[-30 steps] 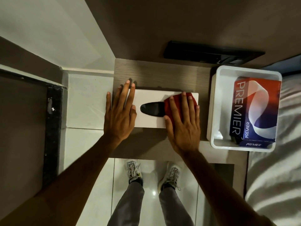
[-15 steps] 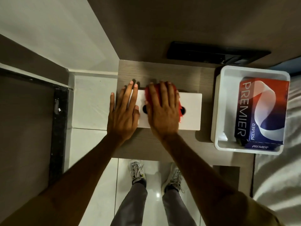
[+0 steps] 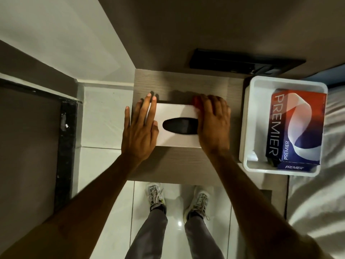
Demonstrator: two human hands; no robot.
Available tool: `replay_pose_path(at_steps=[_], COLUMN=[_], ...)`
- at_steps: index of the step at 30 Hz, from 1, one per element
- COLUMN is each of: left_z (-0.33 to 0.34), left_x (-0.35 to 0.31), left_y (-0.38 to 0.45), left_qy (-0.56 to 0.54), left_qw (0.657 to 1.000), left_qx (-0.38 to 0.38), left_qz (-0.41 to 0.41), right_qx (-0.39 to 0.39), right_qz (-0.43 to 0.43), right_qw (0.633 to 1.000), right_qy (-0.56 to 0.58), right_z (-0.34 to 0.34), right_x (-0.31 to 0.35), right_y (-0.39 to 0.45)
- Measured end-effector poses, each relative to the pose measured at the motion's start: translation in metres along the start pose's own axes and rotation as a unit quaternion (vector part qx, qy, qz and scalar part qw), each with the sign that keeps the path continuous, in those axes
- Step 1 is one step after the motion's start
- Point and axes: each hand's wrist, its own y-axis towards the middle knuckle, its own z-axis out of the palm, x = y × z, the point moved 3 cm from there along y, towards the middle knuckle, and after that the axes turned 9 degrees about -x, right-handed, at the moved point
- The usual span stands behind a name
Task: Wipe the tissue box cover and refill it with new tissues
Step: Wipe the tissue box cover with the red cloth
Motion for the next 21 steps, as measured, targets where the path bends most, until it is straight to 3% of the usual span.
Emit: replay_pose_path(at_steps=[3, 6, 10, 15, 19, 21], left_z=[0.005, 0.007, 0.004, 0.003, 0.002, 0.002], left_x=[0.002, 0.002, 0.002, 0.000, 0.000, 0.000], left_y=[0.002, 0.001, 0.002, 0.002, 0.001, 0.001], left_qy=[0.000, 0.002, -0.002, 0.006, 0.010, 0.011], left_qw=[1.000, 1.000, 1.000, 1.000, 1.000, 1.000], left_qx=[0.008, 0.010, 0.007, 0.012, 0.011, 0.015], left_qz=[-0.006, -0.008, -0.004, -0.002, -0.003, -0.002], right_qx=[-0.027, -0.040, -0.001, 0.009, -0.022, -0.025], right_qz=[0.033, 0.030, -0.003, -0.134, -0.007, -0.066], right_qw=[0.997, 0.998, 1.000, 0.989, 0.999, 0.997], right_qy=[0.058, 0.040, 0.006, -0.057, -0.042, -0.031], right_z=[-0.016, -0.006, 0.033, 0.040, 0.036, 0.046], right_x=[-0.015, -0.019, 0.023, 0.019, 0.020, 0.042], right_y=[-0.025, -0.071, -0.118, -0.117, -0.111, -0.114])
